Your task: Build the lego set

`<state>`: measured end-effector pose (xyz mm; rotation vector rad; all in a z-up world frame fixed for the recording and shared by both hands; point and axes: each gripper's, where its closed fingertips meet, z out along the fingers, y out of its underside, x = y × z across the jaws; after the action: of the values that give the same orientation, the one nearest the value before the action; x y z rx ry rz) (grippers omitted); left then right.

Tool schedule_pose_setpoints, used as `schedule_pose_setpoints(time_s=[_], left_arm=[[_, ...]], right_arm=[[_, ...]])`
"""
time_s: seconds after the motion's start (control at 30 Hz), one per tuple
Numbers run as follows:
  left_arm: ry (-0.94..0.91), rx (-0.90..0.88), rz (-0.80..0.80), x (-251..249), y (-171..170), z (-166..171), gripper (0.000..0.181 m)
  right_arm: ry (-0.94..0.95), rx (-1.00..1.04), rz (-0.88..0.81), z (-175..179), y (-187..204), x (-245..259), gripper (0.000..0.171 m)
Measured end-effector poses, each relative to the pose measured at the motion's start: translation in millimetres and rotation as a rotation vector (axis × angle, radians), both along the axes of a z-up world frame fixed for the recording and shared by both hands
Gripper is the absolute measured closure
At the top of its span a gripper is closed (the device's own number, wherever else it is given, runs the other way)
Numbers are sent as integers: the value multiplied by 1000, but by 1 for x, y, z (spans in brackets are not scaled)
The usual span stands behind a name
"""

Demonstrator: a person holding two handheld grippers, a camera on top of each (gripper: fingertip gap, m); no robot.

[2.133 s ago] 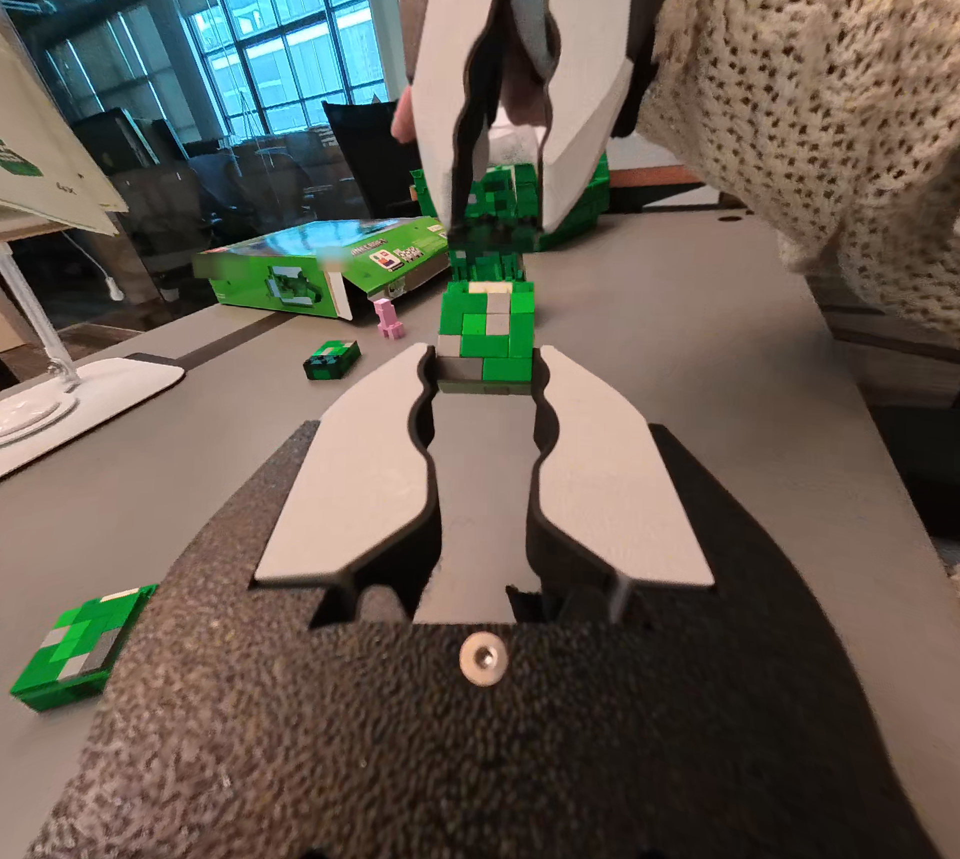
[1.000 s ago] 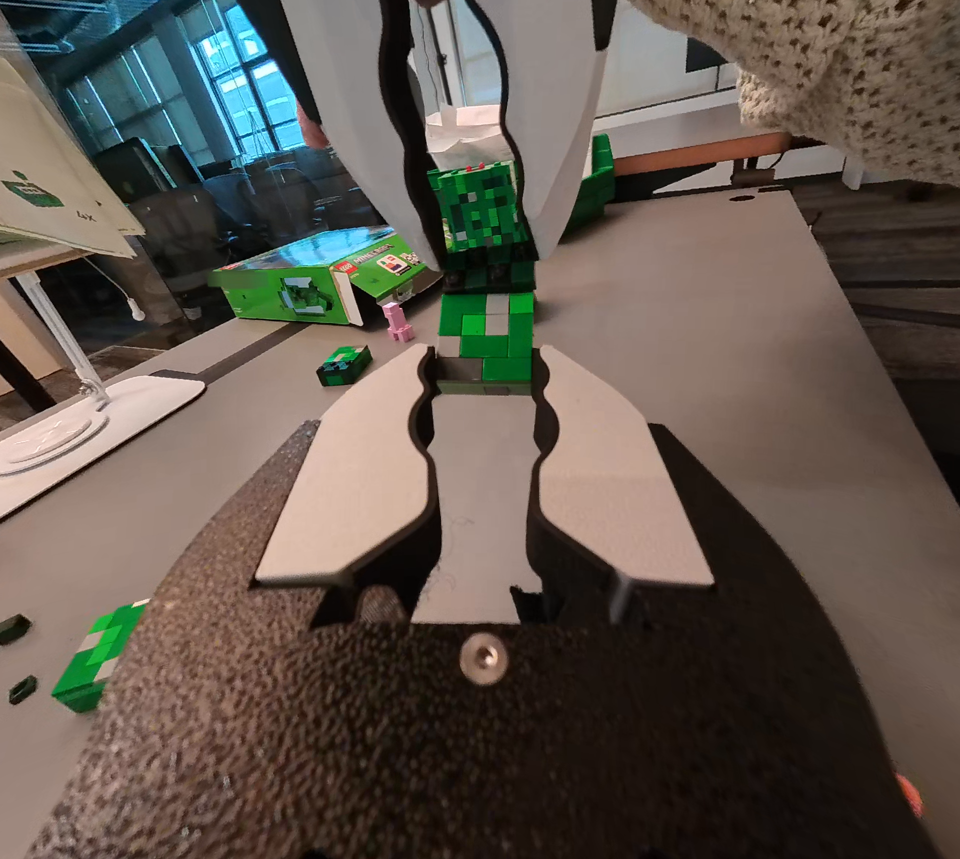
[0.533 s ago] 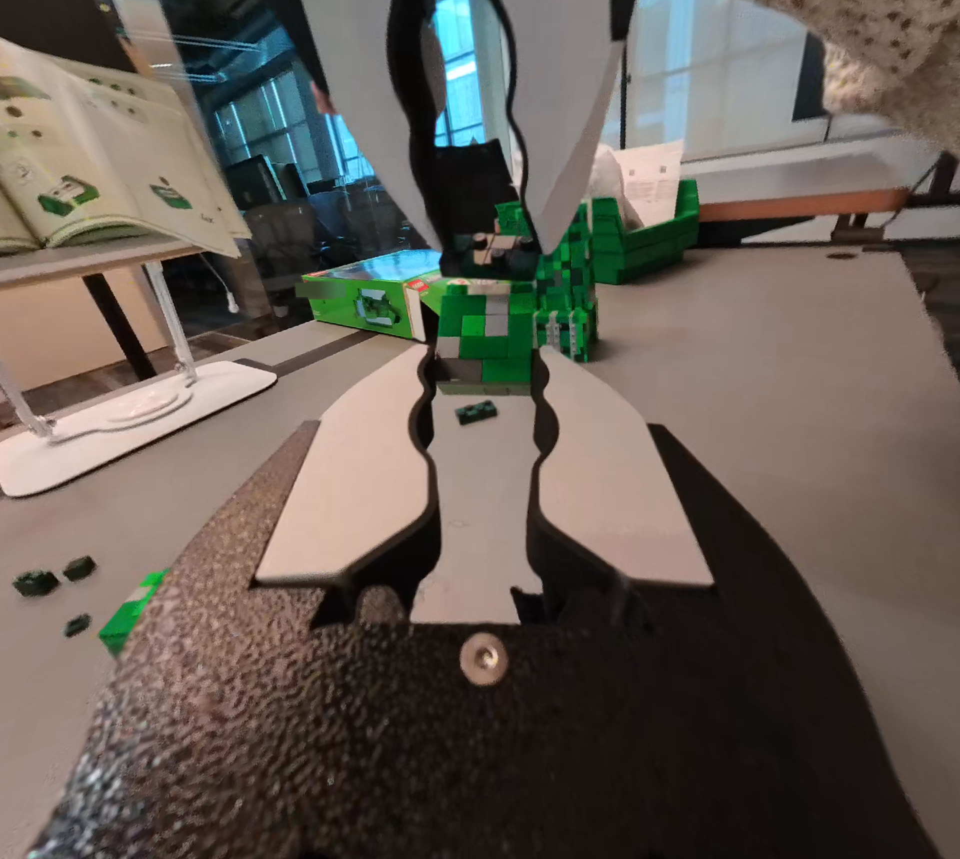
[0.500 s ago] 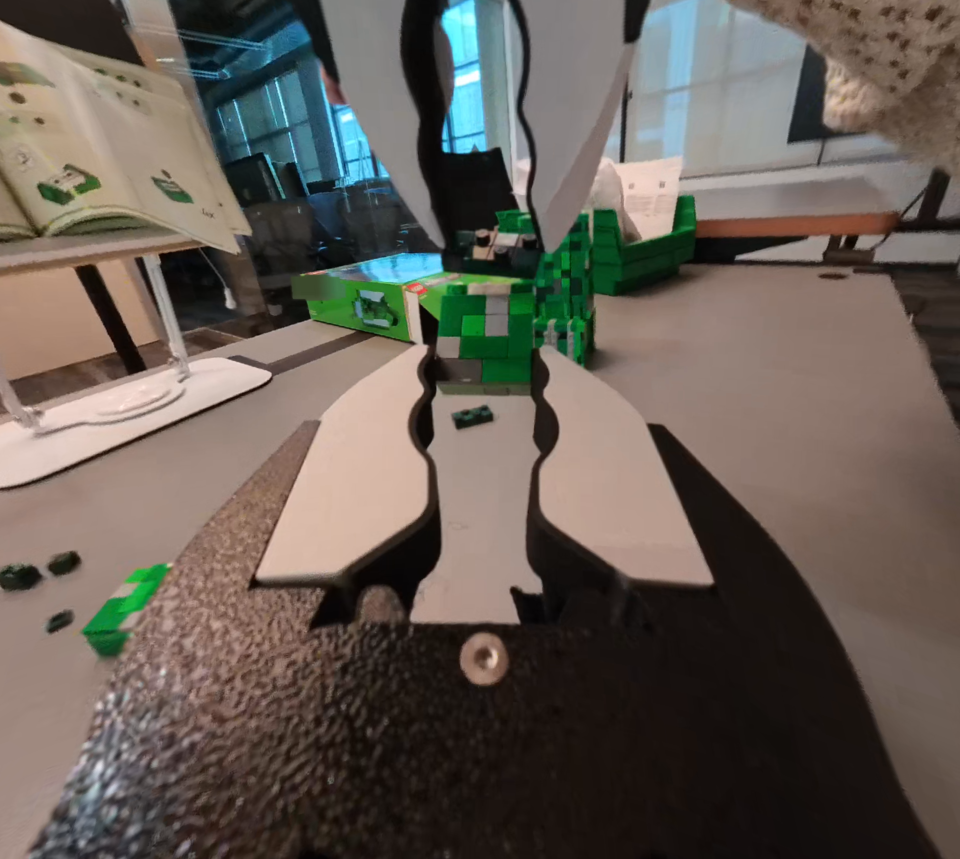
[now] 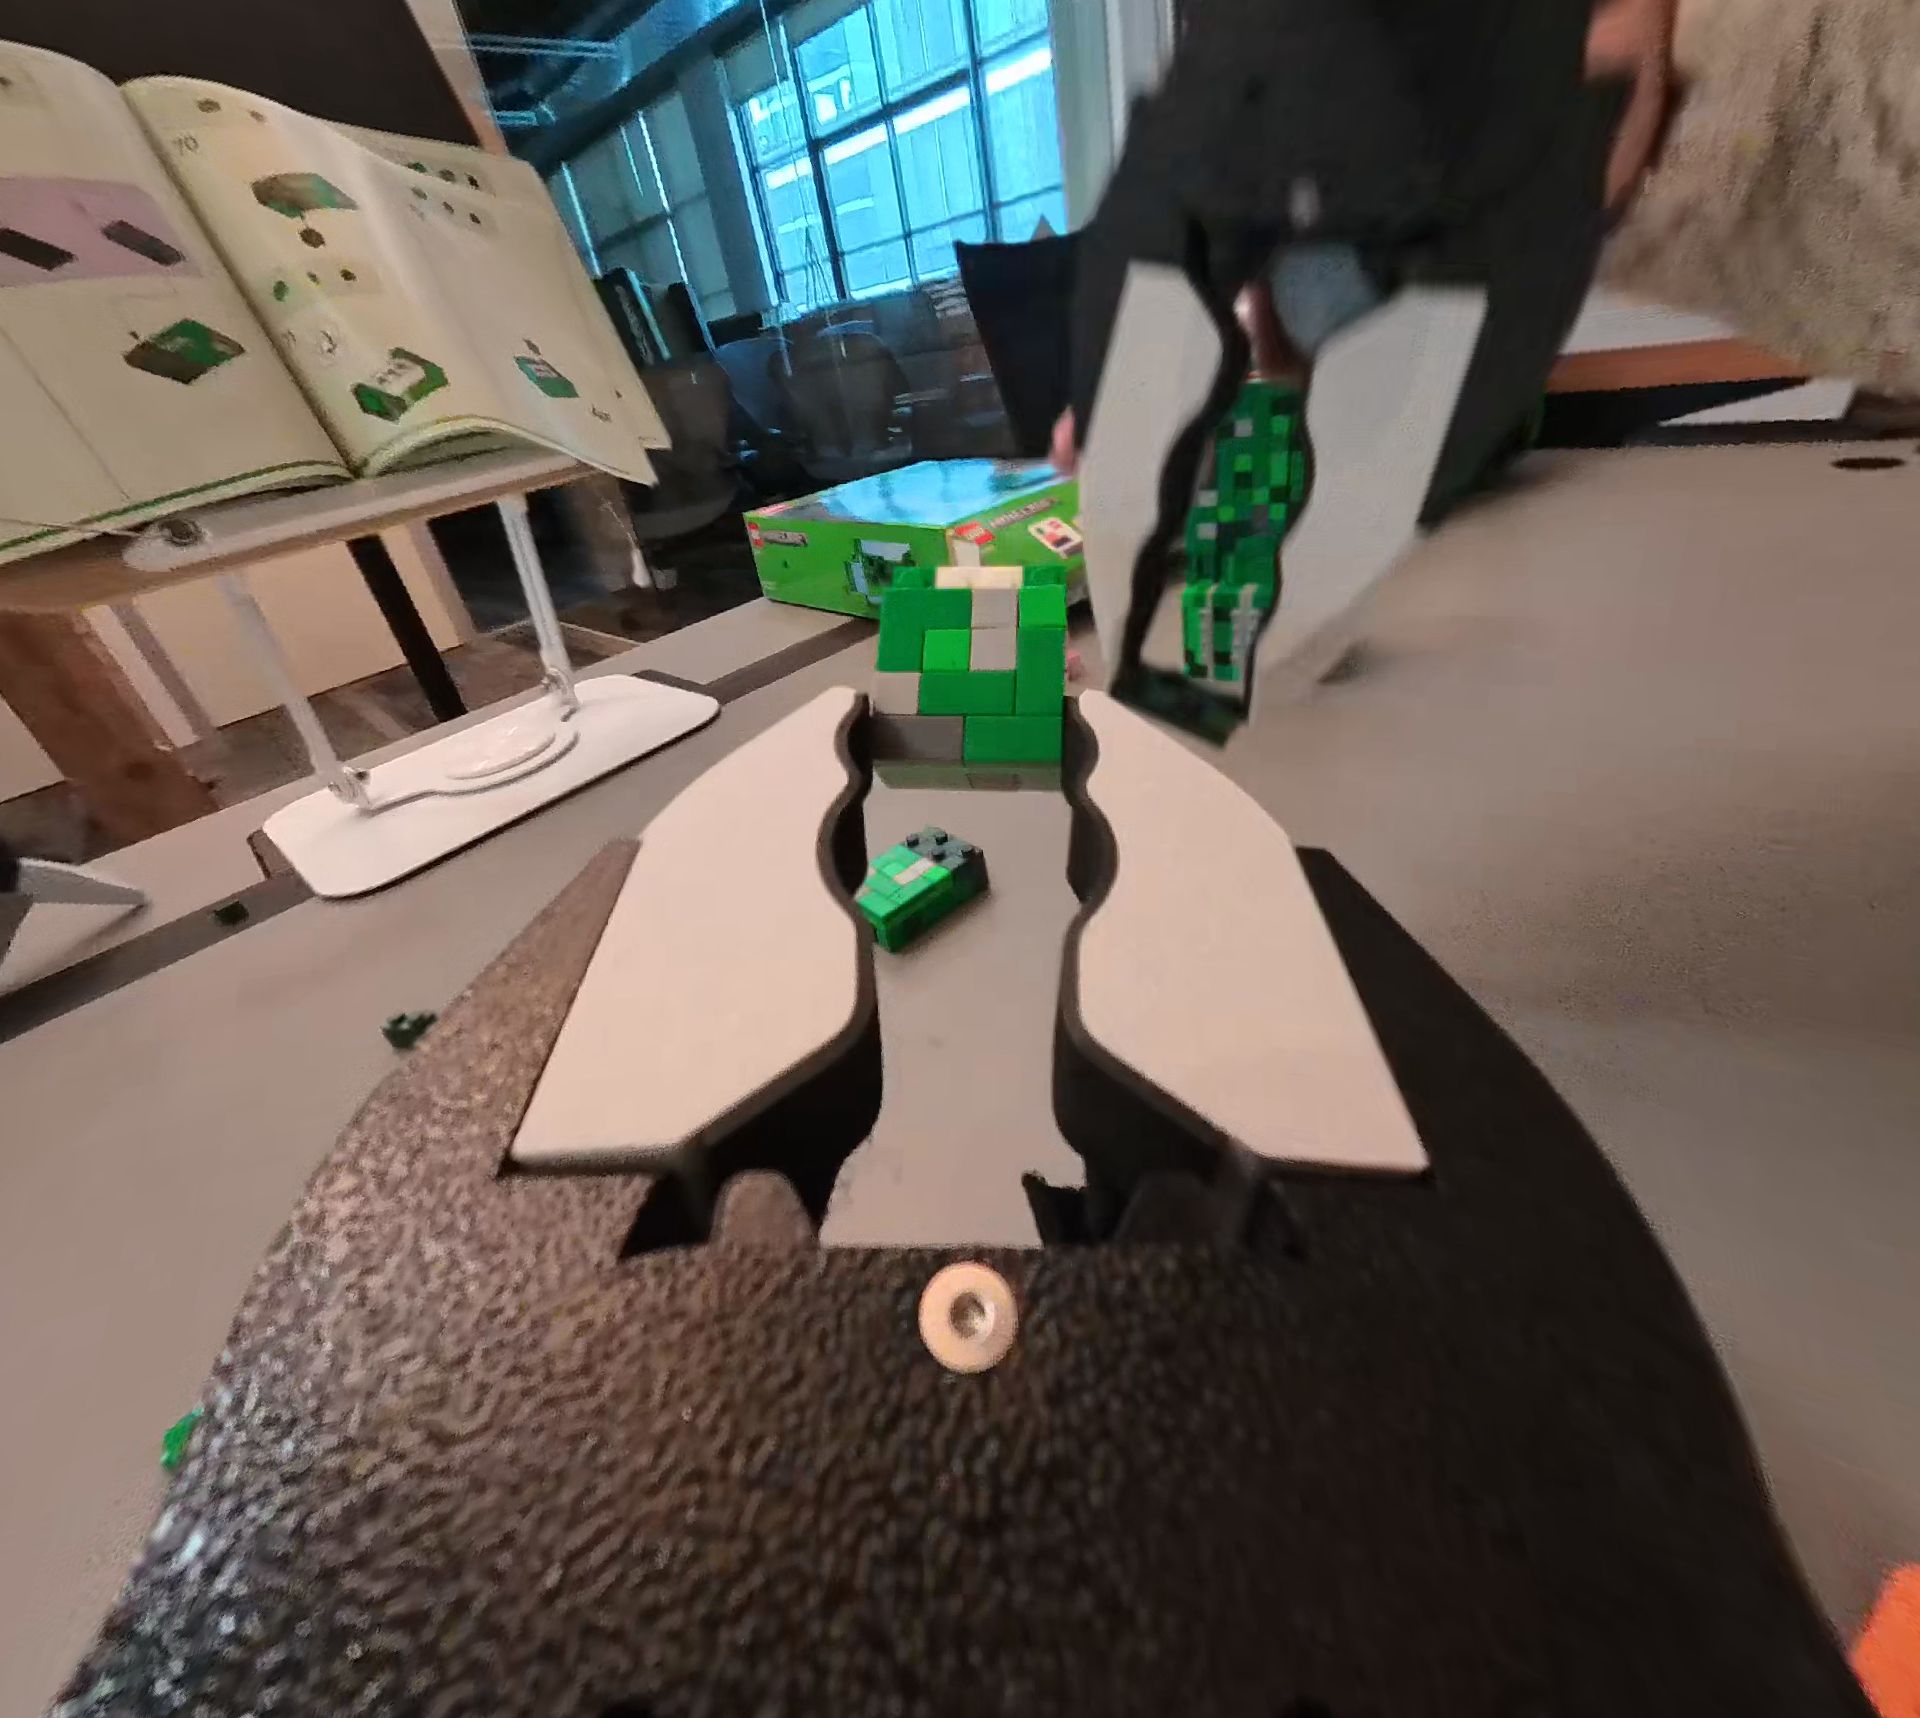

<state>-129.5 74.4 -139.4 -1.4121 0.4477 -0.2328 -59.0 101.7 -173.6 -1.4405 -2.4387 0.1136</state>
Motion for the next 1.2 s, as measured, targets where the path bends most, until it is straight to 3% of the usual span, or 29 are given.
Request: schedule_pose_setpoints(time_s=[0.17,0.33,0.47,0.6,0.67,0.8,0.93,1.0,1.1,1.2], left_arm=[[76,-66,-29,3,-4,-8,146],[120,-113,-52,13,-8,-15,146],[145,-120,-53,16,-13,-17,147],[230,-103,-57,22,-19,-19,146],[285,-96,-68,28,-20,-22,146],[381,-117,-95,43,-19,-30,146],[446,-117,-109,54,-18,-35,146],[401,-118,-104,57,-17,-34,146],[212,-203,-176,66,-21,-31,115],[-97,-298,-247,63,-21,-20,115]], right_arm=[[91,-113,-55,-71,-6,16,139],[131,-199,-91,-90,-14,24,138],[266,-293,-157,-71,-11,19,117],[589,-773,-312,0,-28,-8,123],[637,-951,-351,19,-39,-15,123],[540,-1006,-386,7,-51,-19,118],[533,-1059,-417,2,-50,-20,144],[534,-1076,-417,2,-48,-18,147],[577,-1055,-396,2,-42,-14,154],[620,-1098,-347,7,-42,-10,154]])
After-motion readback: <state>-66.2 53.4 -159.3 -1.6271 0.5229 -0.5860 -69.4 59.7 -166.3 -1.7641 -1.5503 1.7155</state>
